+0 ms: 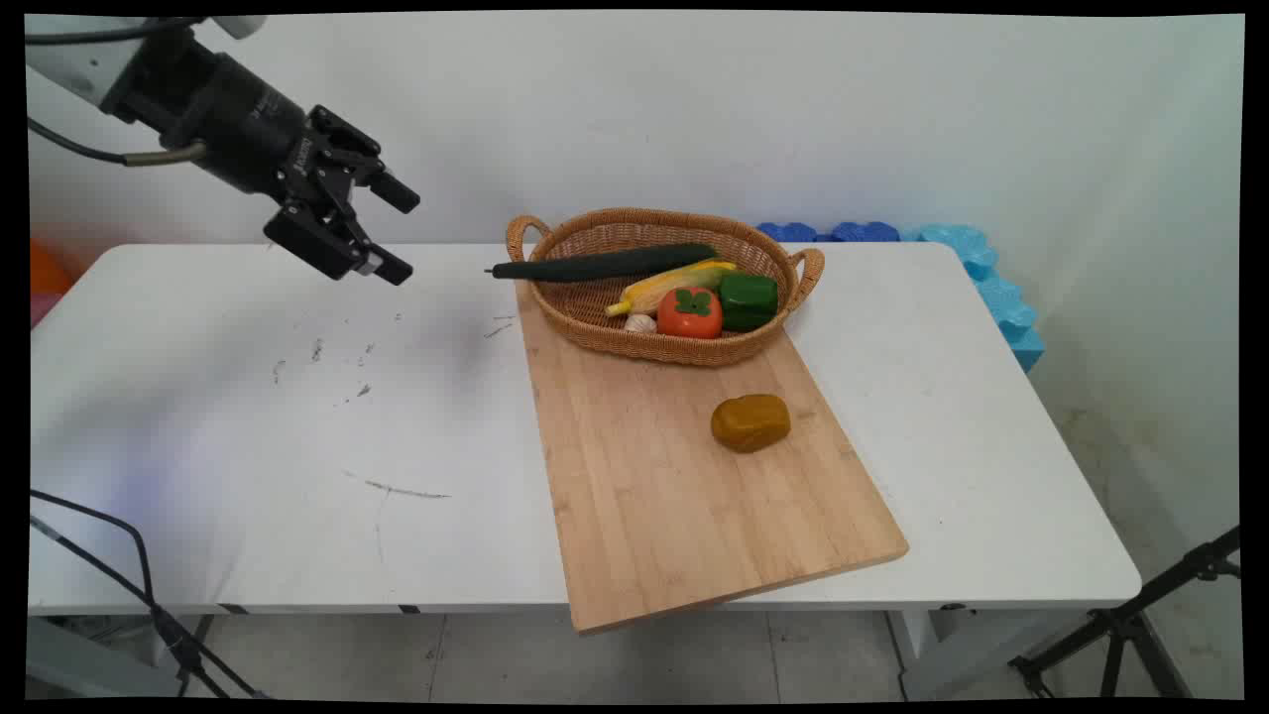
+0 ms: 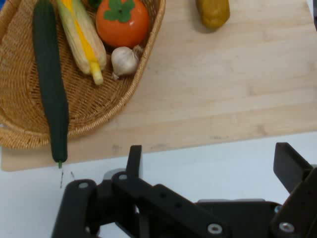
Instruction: Pick up the potato from the cutting board
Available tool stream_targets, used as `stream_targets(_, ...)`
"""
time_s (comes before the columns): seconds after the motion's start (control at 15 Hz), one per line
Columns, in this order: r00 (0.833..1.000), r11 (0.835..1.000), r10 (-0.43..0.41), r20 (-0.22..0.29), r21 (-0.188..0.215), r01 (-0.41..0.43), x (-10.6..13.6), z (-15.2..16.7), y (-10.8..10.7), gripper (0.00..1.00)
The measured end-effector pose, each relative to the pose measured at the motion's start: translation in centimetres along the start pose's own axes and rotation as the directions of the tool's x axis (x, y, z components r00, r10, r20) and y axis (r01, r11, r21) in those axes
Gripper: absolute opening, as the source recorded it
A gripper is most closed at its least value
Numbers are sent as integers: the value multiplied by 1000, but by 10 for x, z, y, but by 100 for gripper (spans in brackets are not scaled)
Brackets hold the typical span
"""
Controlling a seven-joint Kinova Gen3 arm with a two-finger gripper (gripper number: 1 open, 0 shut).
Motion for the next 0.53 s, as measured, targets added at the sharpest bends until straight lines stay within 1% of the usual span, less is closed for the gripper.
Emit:
stream_targets(0.2,1000,1000,-15,-20,11,15,9,11,4,100)
stream_targets(0.53,999,999,-31,-31,24,32,39,45,18,100)
